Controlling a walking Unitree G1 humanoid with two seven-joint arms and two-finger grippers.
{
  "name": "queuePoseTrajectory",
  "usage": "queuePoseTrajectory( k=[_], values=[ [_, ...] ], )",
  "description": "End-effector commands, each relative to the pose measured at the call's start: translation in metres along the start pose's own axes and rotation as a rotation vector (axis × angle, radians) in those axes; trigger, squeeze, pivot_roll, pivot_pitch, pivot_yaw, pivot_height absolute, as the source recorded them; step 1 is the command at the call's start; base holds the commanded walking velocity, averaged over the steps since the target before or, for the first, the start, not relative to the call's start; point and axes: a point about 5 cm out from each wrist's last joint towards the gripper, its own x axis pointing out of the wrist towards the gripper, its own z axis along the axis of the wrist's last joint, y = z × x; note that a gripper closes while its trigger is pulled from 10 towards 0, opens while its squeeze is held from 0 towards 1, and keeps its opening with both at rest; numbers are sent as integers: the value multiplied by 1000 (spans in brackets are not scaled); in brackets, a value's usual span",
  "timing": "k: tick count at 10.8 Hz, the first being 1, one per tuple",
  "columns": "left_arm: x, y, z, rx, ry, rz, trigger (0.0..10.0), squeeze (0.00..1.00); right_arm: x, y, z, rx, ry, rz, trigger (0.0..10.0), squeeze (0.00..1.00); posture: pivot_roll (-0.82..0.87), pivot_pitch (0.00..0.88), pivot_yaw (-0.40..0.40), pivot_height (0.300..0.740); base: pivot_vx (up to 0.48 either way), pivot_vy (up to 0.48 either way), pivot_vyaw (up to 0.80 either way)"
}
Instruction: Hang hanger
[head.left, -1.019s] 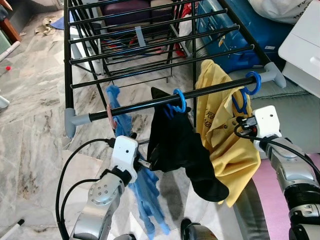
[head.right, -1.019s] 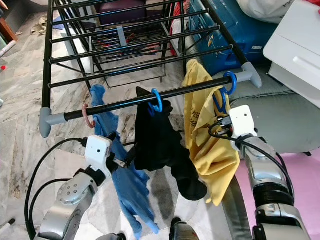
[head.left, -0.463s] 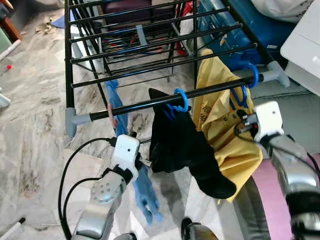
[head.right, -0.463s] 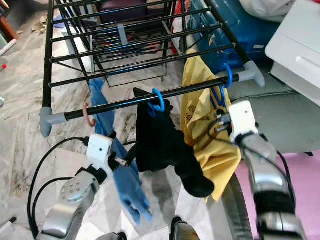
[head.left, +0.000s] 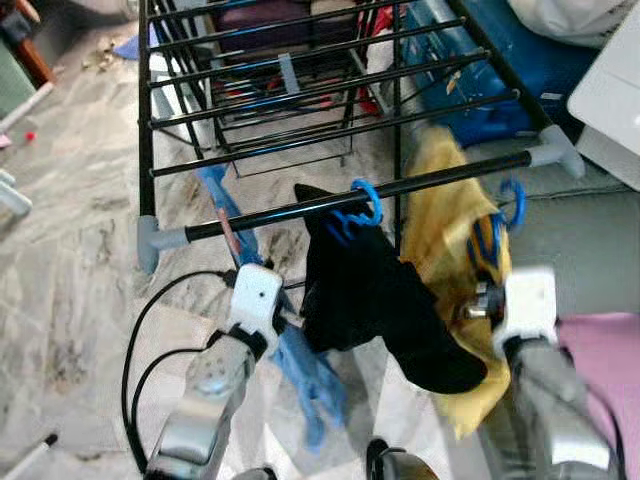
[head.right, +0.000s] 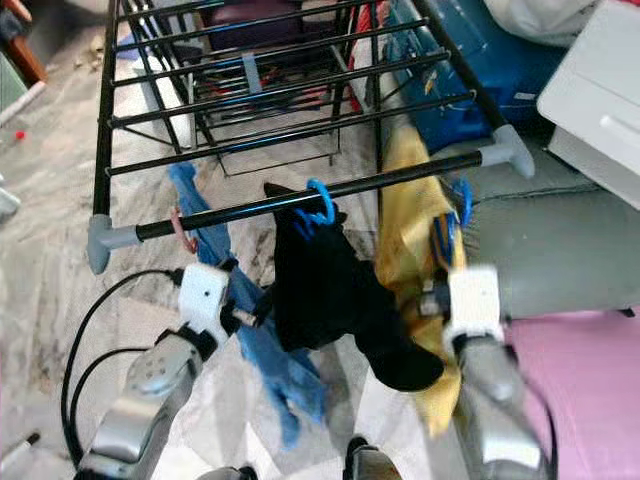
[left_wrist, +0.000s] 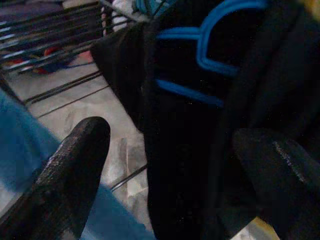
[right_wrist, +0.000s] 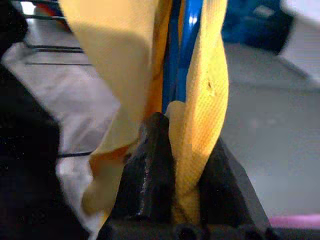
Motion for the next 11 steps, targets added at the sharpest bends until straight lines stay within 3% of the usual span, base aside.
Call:
queuePoseTrajectory(
  k=[1, 3, 5, 6, 11],
  values=[
    [-1, 0, -4, 10, 16, 1, 10000, 0, -1, -1, 31, -50, -155, -27, 10000, 0, -170, 130, 91, 740, 0, 0, 0],
    [1, -2, -5, 2, 11, -5, 10000, 0, -9, -2, 37, -54, -165, -51, 10000, 0, -176, 126, 92, 740, 0, 0, 0],
    [1, 0, -9, -14, 26, 16, 10000, 0, -17, 5, 22, -16, -83, -36, 10000, 0, -173, 130, 79, 740, -131, 0, 0],
    [1, -3, -10, -19, 26, 11, 10000, 0, -16, 12, 22, -11, -75, -3, 10000, 0, -176, 134, 80, 740, -255, 0, 0],
    [0, -1, -12, -19, 39, 35, 10000, 0, -16, 13, 23, 7, -51, -1, 10000, 0, -179, 155, 70, 740, -304, 0, 0]
  ],
)
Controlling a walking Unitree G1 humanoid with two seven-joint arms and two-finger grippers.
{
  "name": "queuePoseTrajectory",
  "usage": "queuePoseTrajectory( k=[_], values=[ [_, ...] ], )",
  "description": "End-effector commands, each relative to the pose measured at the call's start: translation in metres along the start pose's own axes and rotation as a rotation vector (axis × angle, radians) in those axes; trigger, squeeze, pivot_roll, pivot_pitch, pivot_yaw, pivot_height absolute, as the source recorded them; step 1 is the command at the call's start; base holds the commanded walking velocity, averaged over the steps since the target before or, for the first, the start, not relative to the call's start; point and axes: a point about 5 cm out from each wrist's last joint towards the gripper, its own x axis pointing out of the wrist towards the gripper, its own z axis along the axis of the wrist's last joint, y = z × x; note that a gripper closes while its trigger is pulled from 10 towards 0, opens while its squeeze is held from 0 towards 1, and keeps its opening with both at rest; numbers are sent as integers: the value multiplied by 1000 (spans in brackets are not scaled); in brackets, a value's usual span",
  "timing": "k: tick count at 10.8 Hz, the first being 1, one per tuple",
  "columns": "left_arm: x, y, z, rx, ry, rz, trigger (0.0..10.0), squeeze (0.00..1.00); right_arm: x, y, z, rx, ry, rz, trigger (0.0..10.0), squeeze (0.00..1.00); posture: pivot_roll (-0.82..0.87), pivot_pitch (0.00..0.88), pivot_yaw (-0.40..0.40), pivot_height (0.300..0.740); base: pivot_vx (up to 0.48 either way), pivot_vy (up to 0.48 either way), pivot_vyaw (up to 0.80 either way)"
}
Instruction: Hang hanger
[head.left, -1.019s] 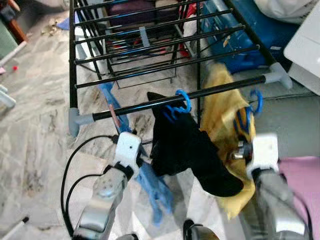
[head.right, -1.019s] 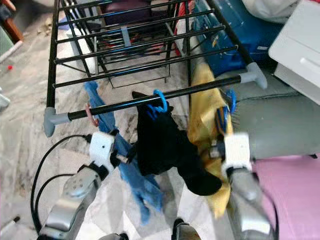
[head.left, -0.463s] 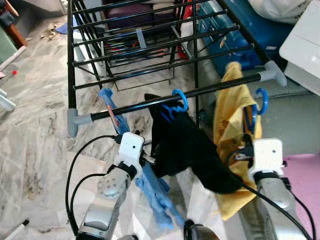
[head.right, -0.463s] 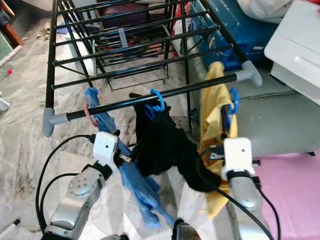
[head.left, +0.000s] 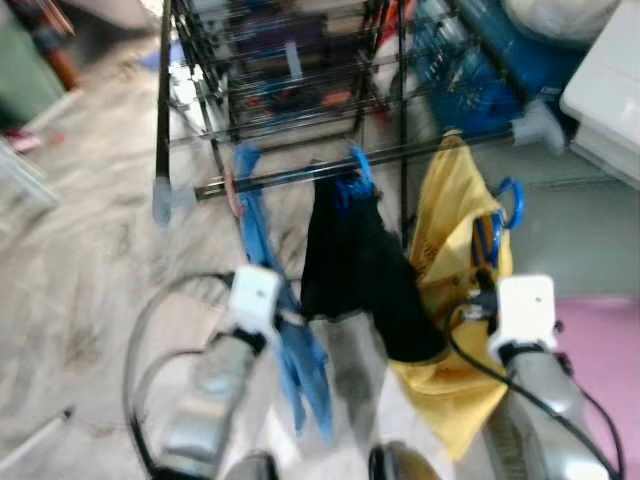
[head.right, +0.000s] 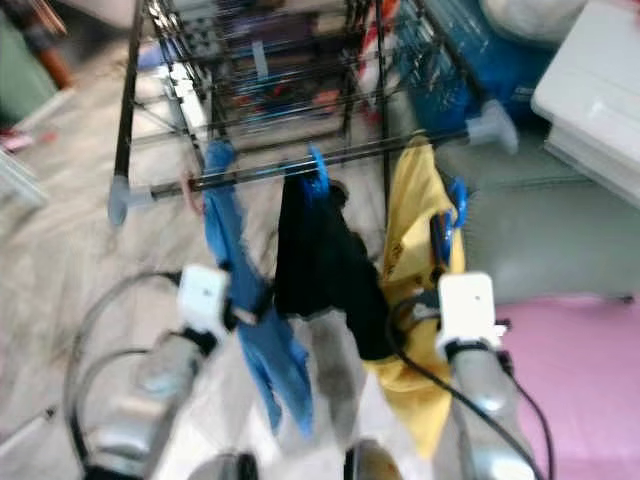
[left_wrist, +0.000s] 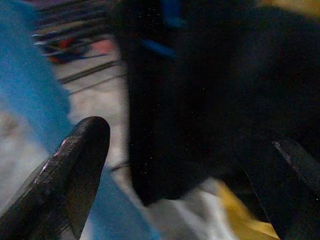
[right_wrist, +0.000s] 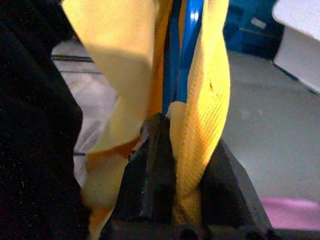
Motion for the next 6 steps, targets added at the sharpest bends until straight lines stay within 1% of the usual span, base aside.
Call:
queuePoseTrajectory(
  k=[1, 4, 5, 6],
  values=[
    [-3, 6, -2, 15, 12, 24, 10000, 0, -3, 3, 11, 17, -43, 11, 10000, 0, -177, 155, 65, 740, -394, 0, 0],
    [-4, 5, -6, 22, 21, 37, 10000, 0, -1, 8, 6, 49, -11, 50, 10000, 0, -173, 145, 59, 740, -390, 0, 0],
    [-3, 7, -9, 29, 22, 50, 10000, 0, 1, 9, -1, 58, 20, 56, 10000, 0, -172, 103, 55, 740, -345, 0, 0],
    [-1, 9, -8, 33, 12, 60, 10000, 0, 3, 10, -3, 57, 35, 63, 10000, 0, -171, 83, 52, 740, 0, 0, 0]
  ],
)
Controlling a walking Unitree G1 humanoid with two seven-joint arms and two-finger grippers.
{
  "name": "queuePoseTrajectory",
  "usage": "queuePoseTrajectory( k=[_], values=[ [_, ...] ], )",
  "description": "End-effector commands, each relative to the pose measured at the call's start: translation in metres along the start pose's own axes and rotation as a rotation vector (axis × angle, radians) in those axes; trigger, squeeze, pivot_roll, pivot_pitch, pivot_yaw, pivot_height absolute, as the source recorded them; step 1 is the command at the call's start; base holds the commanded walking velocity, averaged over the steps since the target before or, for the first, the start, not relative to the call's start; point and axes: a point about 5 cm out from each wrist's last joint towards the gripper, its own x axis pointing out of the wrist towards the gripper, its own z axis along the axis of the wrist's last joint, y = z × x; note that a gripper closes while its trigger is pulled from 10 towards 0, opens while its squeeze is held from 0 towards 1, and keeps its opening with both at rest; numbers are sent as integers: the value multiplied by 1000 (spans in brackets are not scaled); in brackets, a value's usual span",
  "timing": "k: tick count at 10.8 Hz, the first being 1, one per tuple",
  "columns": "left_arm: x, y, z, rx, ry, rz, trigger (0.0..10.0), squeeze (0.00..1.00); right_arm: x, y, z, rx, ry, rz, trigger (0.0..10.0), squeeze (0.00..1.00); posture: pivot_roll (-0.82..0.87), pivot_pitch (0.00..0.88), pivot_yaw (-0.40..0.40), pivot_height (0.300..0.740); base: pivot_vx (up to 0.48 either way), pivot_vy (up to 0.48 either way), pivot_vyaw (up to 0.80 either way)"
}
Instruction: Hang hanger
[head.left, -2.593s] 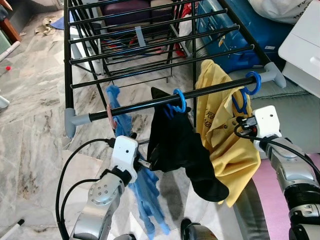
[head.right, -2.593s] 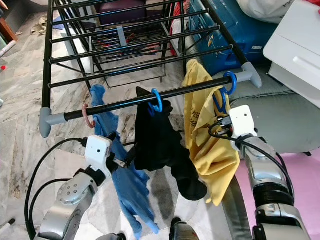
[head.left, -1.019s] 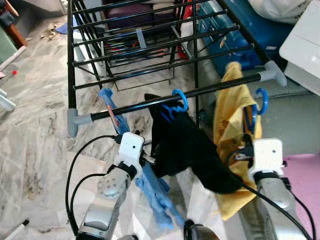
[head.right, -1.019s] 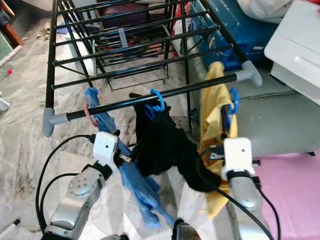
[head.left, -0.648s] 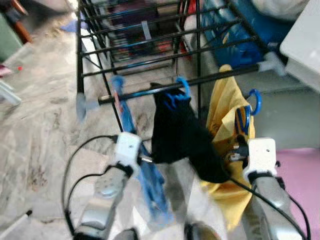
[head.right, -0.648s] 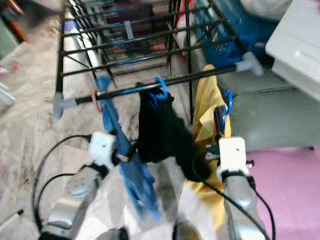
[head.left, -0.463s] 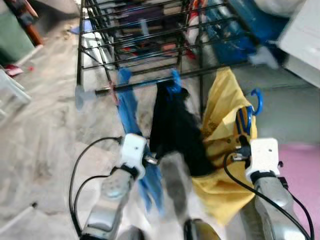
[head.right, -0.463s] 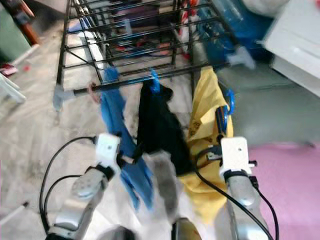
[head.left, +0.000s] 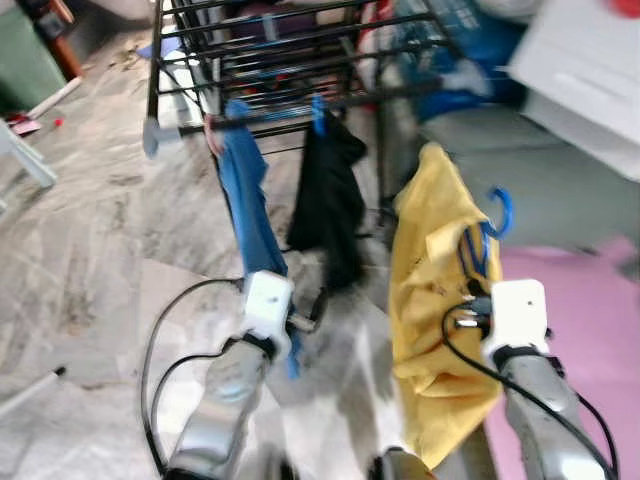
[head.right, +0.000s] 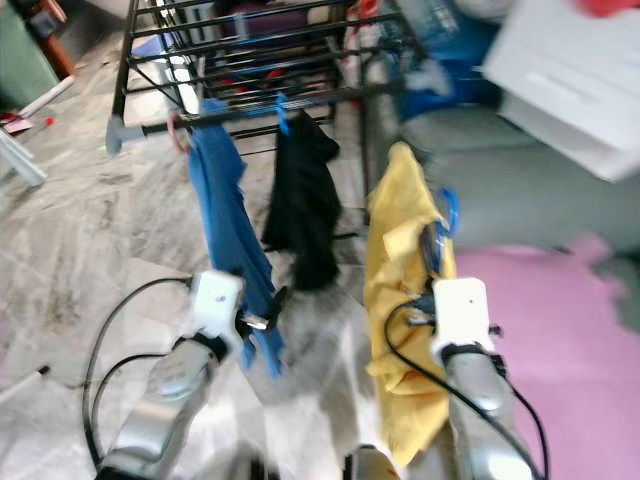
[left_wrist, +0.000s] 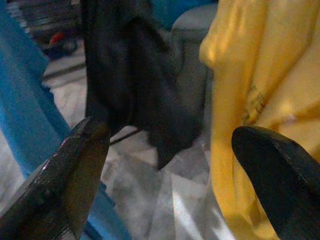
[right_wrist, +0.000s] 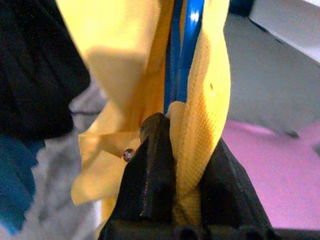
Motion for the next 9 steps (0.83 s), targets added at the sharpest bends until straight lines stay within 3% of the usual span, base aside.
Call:
queuePoseTrajectory(
  k=[1, 4, 6, 9],
  values=[
    [-1, 14, -5, 23, 10, 60, 10000, 0, 4, 7, 5, 10, -22, 36, 10000, 0, -165, 19, 37, 740, 0, 0, 0],
    [12, 30, -2, 49, -19, 159, 10000, 0, 20, 16, -2, -10, 26, 143, 10000, 0, -112, 0, -25, 740, 0, 0, 0],
    [13, 44, -5, 79, -22, 206, 10000, 0, 29, 23, -11, -42, 63, 160, 10000, 0, -95, 0, -43, 740, 0, 0, 0],
    [0, 46, -23, 75, 35, 202, 10000, 0, 19, 21, -35, -50, 125, 144, 10000, 0, -101, 0, 28, 740, 0, 480, 0]
  ],
)
